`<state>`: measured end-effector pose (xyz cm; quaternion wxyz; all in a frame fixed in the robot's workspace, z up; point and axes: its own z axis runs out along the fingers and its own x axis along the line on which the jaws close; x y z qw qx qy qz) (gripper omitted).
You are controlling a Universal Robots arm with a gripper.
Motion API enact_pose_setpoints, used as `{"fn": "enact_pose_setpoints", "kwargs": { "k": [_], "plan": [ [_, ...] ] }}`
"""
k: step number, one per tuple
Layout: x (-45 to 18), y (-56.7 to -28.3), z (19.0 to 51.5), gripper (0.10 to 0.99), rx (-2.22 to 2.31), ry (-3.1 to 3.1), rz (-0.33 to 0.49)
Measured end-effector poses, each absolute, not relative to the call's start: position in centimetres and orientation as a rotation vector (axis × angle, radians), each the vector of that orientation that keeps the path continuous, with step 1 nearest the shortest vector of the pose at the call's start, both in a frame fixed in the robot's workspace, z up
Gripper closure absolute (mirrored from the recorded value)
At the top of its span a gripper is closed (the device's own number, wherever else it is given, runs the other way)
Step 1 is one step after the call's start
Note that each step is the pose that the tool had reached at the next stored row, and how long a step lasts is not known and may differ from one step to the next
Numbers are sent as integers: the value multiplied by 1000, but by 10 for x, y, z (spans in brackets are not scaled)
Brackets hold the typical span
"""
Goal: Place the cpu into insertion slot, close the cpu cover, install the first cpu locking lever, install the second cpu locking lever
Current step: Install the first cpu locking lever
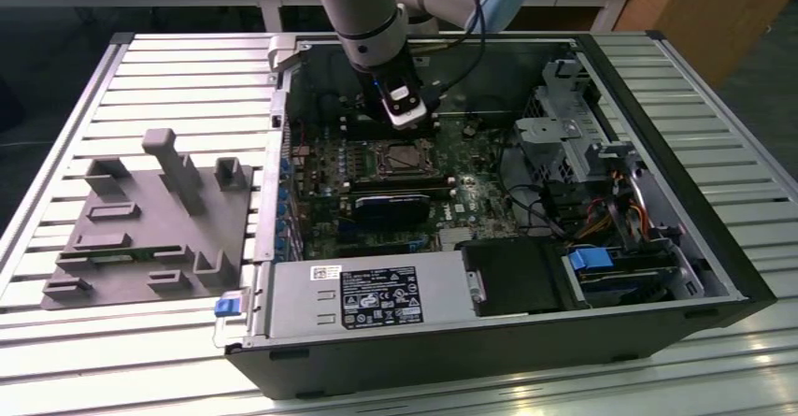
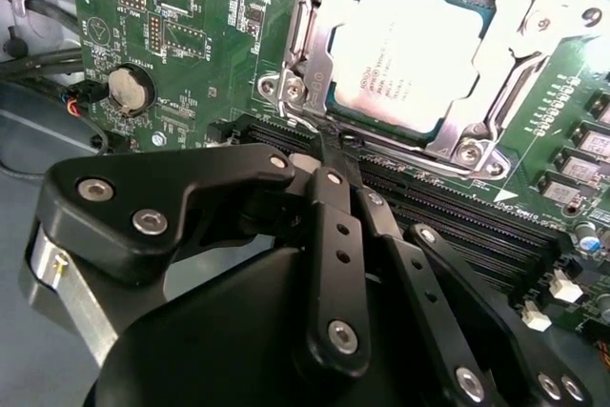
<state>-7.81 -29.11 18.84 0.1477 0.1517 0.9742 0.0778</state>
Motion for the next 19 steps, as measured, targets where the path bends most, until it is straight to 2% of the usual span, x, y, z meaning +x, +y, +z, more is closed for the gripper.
{"fn": "enact_pose_setpoints", "kwargs": {
  "k": [19],
  "plan": [
    [-78,-291,189,984,434,2791,226]
  ]
}}
